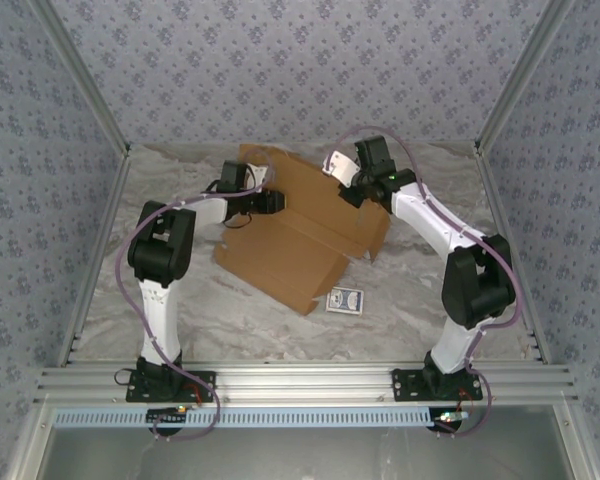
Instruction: Fold the paper box
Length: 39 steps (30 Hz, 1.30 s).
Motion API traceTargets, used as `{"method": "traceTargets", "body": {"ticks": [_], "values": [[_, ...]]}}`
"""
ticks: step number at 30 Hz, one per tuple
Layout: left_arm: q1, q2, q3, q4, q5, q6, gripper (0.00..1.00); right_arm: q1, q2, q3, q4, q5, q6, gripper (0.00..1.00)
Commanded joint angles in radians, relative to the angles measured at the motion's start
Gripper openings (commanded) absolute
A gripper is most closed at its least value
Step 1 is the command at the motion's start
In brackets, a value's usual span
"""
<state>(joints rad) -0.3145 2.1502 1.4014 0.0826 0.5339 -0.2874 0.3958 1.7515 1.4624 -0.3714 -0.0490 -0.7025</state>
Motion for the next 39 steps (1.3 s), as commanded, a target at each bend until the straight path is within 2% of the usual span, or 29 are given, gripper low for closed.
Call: {"method": "traceTargets", "body": {"ticks": [1,8,15,25,32,39], "values": [[0.0,0.025,-0.029,-0.009,-0.015,-0.023,0.44,0.011,0.011,0.042,0.02,0.0,0.034,0.0],[0.019,-0.063,-0.088,0.069,0.004,-0.081,0.47,0.011,0.001,0.061,0.012,0.029,0.019,0.0],[0.081,-0.247,-0.224,0.143,0.008,-0.13,0.54,0.012,-0.021,0.078,0.005,0.048,-0.042,0.0],[0.237,-0.498,-0.403,0.131,-0.119,-0.18,0.61,0.046,-0.025,0.063,0.082,0.142,-0.283,0.0],[0.33,-0.481,-0.353,0.115,-0.132,-0.21,0.64,0.061,-0.068,-0.057,0.19,0.127,-0.501,0.0],[0.361,-0.358,-0.165,-0.031,-0.166,-0.178,0.61,0.065,-0.082,-0.171,0.353,0.137,-0.629,0.0]]}}
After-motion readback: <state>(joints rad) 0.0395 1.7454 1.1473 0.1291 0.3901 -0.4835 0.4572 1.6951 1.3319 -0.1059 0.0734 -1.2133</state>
